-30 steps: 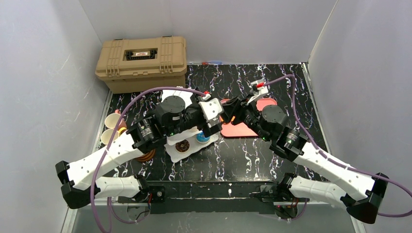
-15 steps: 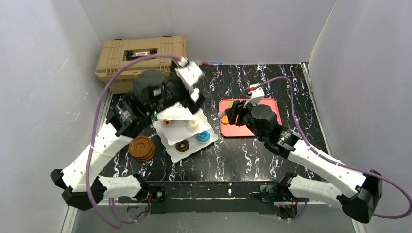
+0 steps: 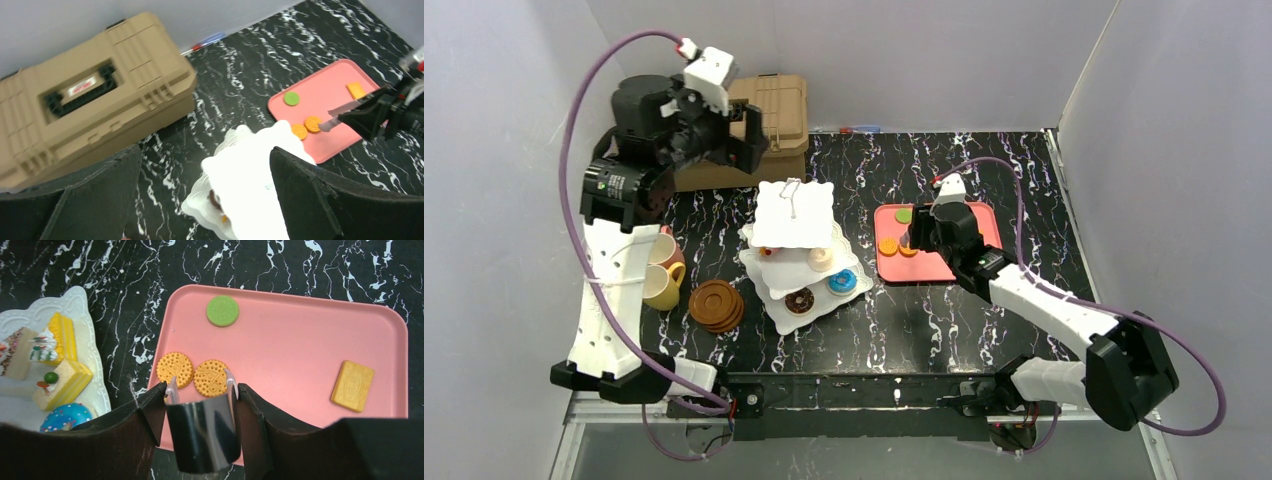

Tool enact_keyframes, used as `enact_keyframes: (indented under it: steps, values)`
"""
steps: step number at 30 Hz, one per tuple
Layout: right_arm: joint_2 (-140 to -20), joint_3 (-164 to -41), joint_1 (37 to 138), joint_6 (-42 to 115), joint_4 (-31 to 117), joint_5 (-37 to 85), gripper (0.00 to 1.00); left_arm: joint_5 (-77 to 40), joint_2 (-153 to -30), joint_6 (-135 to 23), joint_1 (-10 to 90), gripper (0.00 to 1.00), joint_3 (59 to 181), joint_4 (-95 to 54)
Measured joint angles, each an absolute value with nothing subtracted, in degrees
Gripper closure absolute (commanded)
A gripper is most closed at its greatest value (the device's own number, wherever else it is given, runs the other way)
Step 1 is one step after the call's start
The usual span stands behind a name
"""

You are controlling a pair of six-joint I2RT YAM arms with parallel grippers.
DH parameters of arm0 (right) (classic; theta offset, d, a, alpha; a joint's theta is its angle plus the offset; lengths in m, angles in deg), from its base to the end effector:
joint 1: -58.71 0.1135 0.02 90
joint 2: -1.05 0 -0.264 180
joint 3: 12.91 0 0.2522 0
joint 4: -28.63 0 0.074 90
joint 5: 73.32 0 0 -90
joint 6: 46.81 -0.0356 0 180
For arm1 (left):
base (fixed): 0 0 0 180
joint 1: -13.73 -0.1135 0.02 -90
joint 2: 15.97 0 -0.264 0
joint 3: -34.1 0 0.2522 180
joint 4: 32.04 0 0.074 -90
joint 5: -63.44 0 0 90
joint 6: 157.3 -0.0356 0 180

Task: Serve the afternoon tea
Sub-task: Pick up the desert from the tray.

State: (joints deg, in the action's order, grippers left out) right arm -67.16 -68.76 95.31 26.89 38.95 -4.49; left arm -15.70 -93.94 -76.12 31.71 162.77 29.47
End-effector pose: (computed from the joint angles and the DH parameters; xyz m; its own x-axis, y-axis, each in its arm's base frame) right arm 0.2222 0.1490 0.2633 -0.3781 0.0452 -0.9247 -0.1900 0.9738 0.1253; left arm 0.2184 -0.0779 0.5464 -0.1028 0.1917 -0.9761 0.5009 0.8578 0.1157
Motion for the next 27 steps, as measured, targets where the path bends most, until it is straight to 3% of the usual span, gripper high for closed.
enact_keyframes:
  steps: [6, 12, 27]
  values:
    - [-72.1, -68.6, 94.7, 29.1, 35.9, -3.4, 0.38, -11.5, -94.5, -72.9, 19.6, 0.02, 163.9, 33.5]
    - [-74.5, -67.8, 94.7, 30.6, 33.8, -2.8, 0.37, -7.8, -96.5, -70.4, 13.7, 0.02, 164.9, 34.5]
    - [-80.0, -66.9, 94.7, 33.8, 30.1, -3.1, 0.40, -5.2, -97.3, -66.9, 9.6, 0.02, 167.1, 34.5]
